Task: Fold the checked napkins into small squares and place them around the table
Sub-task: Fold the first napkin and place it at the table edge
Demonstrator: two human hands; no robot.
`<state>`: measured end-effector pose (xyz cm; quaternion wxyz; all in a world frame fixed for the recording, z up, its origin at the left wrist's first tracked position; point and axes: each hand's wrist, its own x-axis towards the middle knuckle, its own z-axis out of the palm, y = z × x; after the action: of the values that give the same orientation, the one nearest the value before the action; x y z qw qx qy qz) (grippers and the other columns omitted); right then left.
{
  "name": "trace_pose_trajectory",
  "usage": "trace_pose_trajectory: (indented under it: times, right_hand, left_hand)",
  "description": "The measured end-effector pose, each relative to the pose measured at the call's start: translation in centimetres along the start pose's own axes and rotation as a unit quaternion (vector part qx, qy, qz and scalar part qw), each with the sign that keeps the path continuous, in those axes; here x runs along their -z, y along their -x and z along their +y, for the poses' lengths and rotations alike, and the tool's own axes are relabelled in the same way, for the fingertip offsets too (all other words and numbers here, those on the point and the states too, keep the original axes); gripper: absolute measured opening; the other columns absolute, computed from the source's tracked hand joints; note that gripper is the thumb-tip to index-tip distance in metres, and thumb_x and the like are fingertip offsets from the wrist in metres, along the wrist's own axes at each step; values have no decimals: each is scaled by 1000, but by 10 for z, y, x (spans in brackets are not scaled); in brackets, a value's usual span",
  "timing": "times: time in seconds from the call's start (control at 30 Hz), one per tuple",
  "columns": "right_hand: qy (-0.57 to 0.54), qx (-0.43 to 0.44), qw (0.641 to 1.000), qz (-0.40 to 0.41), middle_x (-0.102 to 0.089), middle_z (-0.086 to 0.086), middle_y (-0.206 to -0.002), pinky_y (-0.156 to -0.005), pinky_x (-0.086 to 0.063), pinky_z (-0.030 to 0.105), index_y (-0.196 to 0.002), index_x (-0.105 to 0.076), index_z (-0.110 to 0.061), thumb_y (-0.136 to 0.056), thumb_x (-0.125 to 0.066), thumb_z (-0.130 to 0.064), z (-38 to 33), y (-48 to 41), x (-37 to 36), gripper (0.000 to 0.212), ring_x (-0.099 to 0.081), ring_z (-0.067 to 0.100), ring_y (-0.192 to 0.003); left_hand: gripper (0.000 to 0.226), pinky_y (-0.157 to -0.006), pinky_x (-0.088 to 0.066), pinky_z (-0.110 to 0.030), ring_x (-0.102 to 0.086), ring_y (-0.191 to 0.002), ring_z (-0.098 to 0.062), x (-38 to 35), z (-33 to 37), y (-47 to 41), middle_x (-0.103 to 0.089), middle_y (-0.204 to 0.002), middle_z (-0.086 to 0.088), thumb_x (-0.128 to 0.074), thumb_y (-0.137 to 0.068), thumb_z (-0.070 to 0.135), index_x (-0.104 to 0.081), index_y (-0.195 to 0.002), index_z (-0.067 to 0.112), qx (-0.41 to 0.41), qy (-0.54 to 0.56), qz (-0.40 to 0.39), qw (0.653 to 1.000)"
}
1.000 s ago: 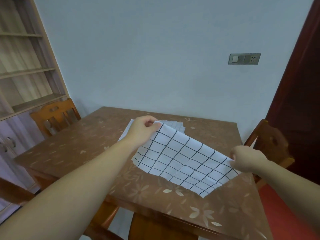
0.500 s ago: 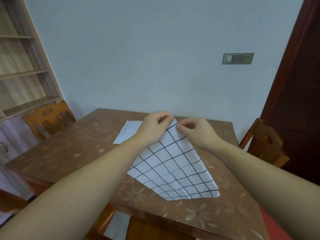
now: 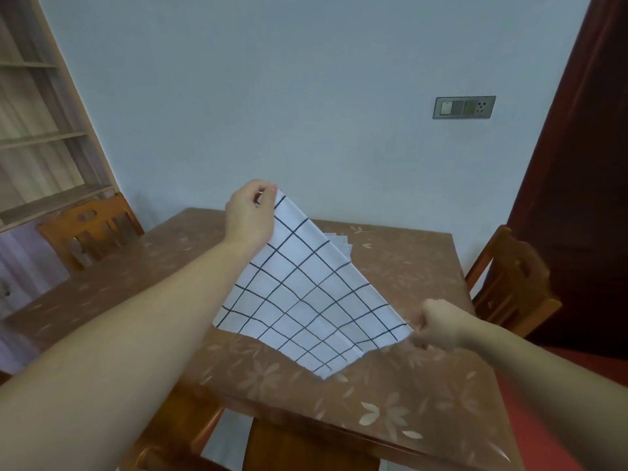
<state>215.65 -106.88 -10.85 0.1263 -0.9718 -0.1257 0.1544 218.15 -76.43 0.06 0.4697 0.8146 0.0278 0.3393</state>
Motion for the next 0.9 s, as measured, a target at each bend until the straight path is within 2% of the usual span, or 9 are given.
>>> trace_pose_trajectory:
  times: [0.17, 0.3, 0.37, 0.47, 0.57, 0.63, 0.7, 0.83, 0.9]
  right_hand:
    - [40, -51, 998, -21, -76, 2, -90, -79, -58, 28, -87, -75, -18, -86, -61, -25, 19, -1, -1, 15, -70, 13, -79]
    - [-59, -22, 994, 84, -52, 7, -144, -104, -44, 32, -143, -46, -12, -84, -67, -45, -11, -1, 9, 71, -52, 23, -128]
    - [-162, 49, 975, 143, -39, 3, -154, -109, -35, 30, -151, -32, -15, -84, -70, -44, -41, -2, 24, 82, -40, 19, -139]
    - [-224, 129, 939, 227, -54, -3, -140, -105, -38, 27, -143, -44, -20, -85, -70, -40, -86, -8, 45, 66, -49, 12, -129]
    - [-285, 157, 907, 265, -67, -23, -85, -79, -46, 16, -92, -68, -29, -90, -63, -32, -107, -13, 55, 6, -59, -9, -85]
    - [-296, 156, 906, 257, -52, -15, -57, -58, -37, 19, -67, -63, -14, -91, -61, -25, -103, -19, 48, 27, -45, -1, -57]
    - [-281, 132, 926, 214, -45, -1, -59, -54, -33, 28, -66, -57, -2, -90, -61, -25, -92, -20, 35, 33, -38, 11, -56]
    - [-159, 74, 980, 94, -32, -7, -48, -51, -24, 30, -57, -40, -10, -88, -60, -20, -56, -16, 4, 39, -27, 10, -47]
    - [-102, 35, 994, 31, -40, -9, -39, -48, -30, 26, -55, -41, -11, -86, -61, -21, -43, -15, -6, 38, -36, 9, -40]
  left_hand:
    - [18, -68, -38, -22, -52, -79, -14, 3, -4, 3, -60, -86, 2, -49, -99, 26, -63, -90, 17, 10, 2, -28, 1000]
    - [17, -67, -39, -11, -55, -78, -14, -11, 5, 18, -64, -85, 1, -52, -98, 23, -66, -90, 18, -46, -16, -162, 986]
    - [16, -75, -45, -23, -59, -80, -22, -22, 8, 24, -68, -85, -5, -54, -97, 22, -66, -87, 19, -77, -19, -208, 975]
    - [17, -80, -47, -33, -62, -83, -23, -32, 13, 32, -70, -84, -6, -55, -96, 24, -69, -88, 18, -119, -45, -252, 959]
    - [17, -74, -43, -26, -60, -80, -21, -36, 15, 36, -69, -81, -4, -56, -96, 22, -69, -88, 16, -137, -45, -248, 958]
    - [16, -71, -43, -26, -58, -76, -19, -36, 12, 35, -67, -80, -4, -56, -96, 22, -68, -87, 17, -139, -34, -226, 964]
    - [16, -68, -42, -26, -54, -69, -16, -34, 7, 32, -64, -76, -4, -56, -96, 24, -66, -85, 20, -129, -19, -194, 972]
    - [16, -59, -35, -13, -44, -62, -6, -26, 2, 24, -54, -69, 4, -54, -97, 24, -61, -82, 24, -107, -2, -130, 986]
    - [16, -59, -35, -14, -44, -63, -7, -26, -1, 21, -54, -70, 4, -54, -97, 25, -62, -84, 23, -99, 0, -127, 987]
